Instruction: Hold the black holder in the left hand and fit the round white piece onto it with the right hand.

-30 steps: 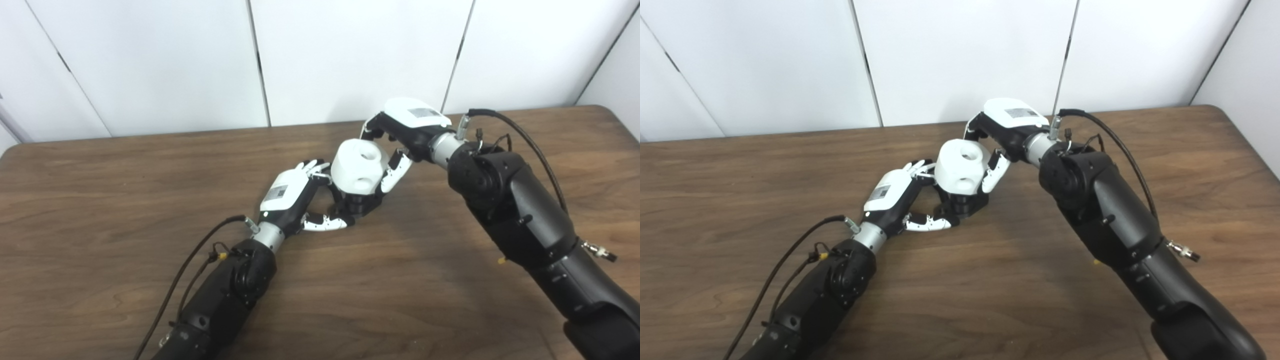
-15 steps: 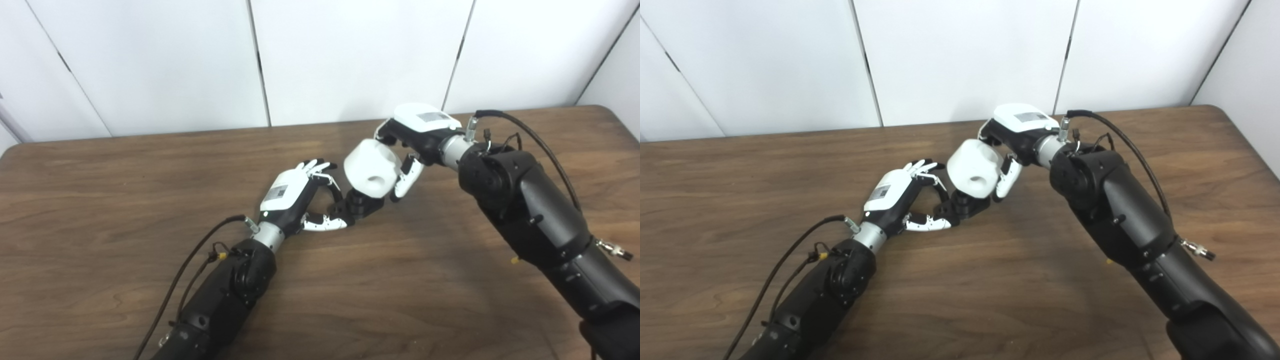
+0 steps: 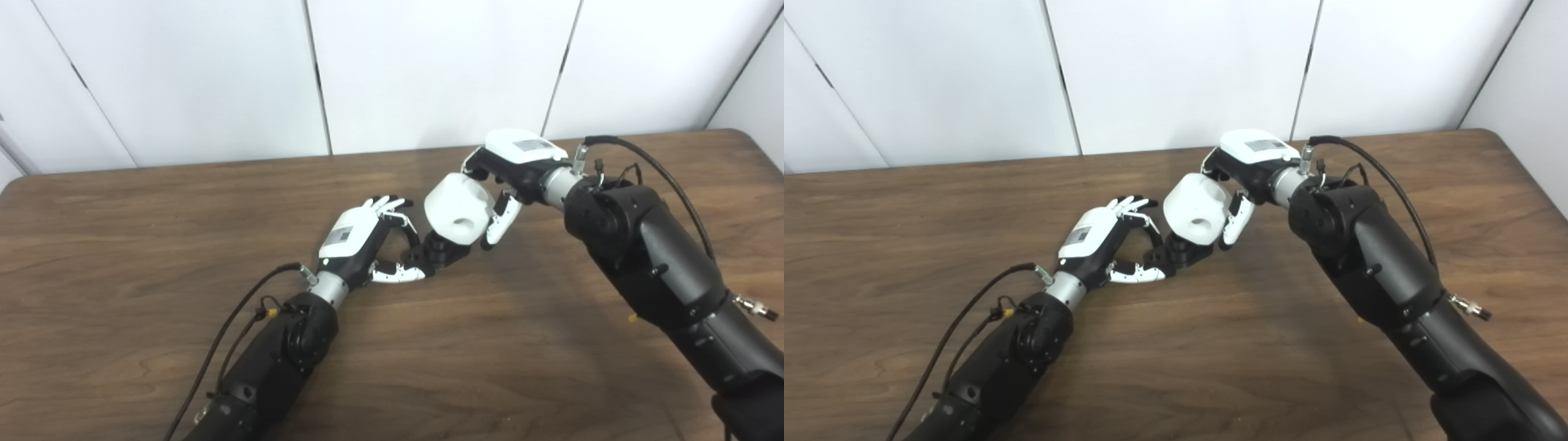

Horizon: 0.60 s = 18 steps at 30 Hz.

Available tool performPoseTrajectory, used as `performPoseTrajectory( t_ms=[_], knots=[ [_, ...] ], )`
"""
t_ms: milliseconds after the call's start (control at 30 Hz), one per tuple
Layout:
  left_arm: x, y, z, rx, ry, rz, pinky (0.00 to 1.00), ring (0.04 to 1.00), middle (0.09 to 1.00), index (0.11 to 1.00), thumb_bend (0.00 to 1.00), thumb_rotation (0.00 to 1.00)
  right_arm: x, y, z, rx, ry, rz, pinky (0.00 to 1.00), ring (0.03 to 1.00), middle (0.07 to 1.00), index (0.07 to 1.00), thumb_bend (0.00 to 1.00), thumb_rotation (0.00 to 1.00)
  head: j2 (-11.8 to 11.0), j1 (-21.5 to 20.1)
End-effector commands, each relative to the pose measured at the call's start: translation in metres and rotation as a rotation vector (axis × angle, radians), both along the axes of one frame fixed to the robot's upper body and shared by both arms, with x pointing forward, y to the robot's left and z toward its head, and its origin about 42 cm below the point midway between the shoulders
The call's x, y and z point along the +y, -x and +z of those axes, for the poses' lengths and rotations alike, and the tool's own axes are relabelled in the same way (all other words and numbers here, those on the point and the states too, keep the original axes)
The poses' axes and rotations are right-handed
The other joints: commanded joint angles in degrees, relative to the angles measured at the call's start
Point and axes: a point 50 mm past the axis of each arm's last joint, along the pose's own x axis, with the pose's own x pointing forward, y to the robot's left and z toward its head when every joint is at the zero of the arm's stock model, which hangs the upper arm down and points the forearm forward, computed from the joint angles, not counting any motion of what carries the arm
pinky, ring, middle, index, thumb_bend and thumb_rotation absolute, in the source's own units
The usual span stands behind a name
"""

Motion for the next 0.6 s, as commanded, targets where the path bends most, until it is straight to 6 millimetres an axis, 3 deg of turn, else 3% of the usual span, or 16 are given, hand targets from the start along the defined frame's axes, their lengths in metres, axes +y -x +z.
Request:
performPoseTrajectory(
  t_ms=[0,567],
  knots=[
    [-0.007,0.016,-0.030,0.107,-0.076,-0.039,1.00,0.965,0.897,0.477,0.52,0.07,0.009,0.001,0.017,-0.062,-0.019,0.046,0.64,0.739,0.698,0.482,0.52,0.13,0.0,0.0],
    [-0.010,0.016,-0.031,0.110,-0.082,-0.043,1.00,0.963,0.895,0.477,0.52,0.08,0.022,0.003,0.041,-0.113,0.000,0.092,0.64,0.736,0.695,0.482,0.52,0.13,0.0,0.1]
  ],
)
